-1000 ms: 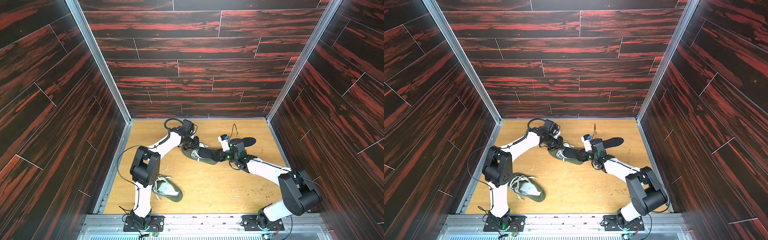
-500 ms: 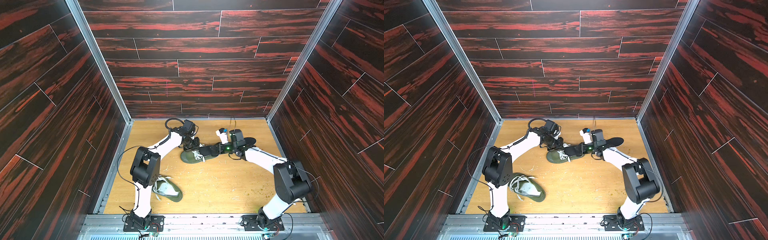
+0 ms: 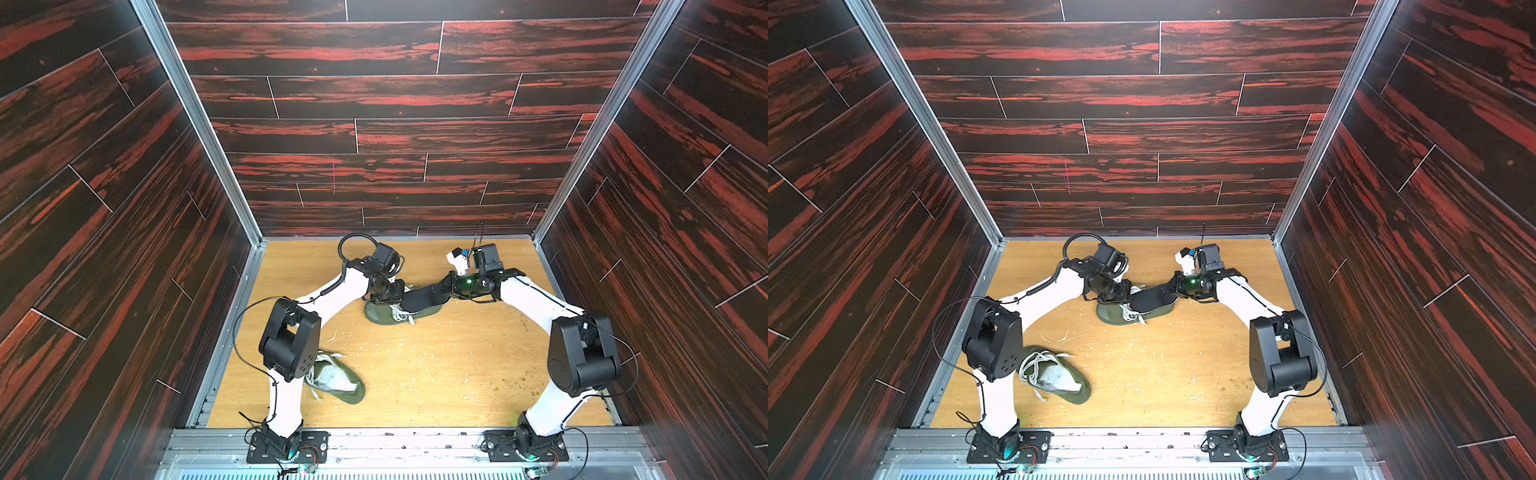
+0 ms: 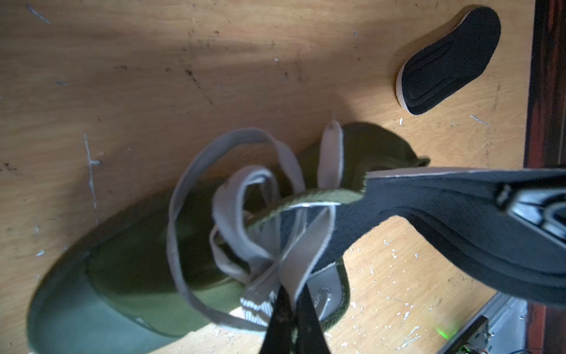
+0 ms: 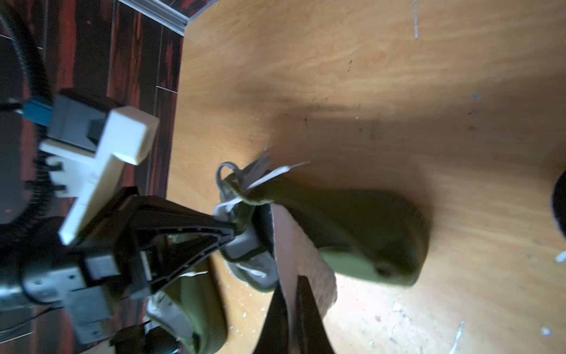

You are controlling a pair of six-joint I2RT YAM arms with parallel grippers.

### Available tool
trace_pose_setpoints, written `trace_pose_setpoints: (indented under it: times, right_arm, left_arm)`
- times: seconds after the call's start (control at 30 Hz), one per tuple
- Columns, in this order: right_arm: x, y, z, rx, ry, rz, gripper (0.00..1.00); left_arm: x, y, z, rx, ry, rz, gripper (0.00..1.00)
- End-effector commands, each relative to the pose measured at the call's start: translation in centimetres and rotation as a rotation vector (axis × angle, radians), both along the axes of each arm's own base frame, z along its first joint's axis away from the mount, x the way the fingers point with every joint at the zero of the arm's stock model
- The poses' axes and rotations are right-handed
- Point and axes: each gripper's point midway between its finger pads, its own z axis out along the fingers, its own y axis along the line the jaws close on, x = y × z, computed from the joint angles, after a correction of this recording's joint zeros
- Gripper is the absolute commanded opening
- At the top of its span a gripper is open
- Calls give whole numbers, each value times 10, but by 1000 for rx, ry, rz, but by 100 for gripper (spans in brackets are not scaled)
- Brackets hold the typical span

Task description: Insert the insole into the shoe

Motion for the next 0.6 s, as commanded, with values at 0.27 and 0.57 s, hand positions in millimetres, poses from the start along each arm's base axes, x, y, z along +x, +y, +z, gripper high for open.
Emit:
trace_pose_setpoints:
  times: [0.27,0.57]
  right_arm:
    - [-16,-23,-44,-162,128,1,29]
    - [-36,-5,-40,1,208,33,15]
  left_arm:
    - [-2,7,19,5,-33,2,0]
    - [2,3,26,-66,-22,102,0]
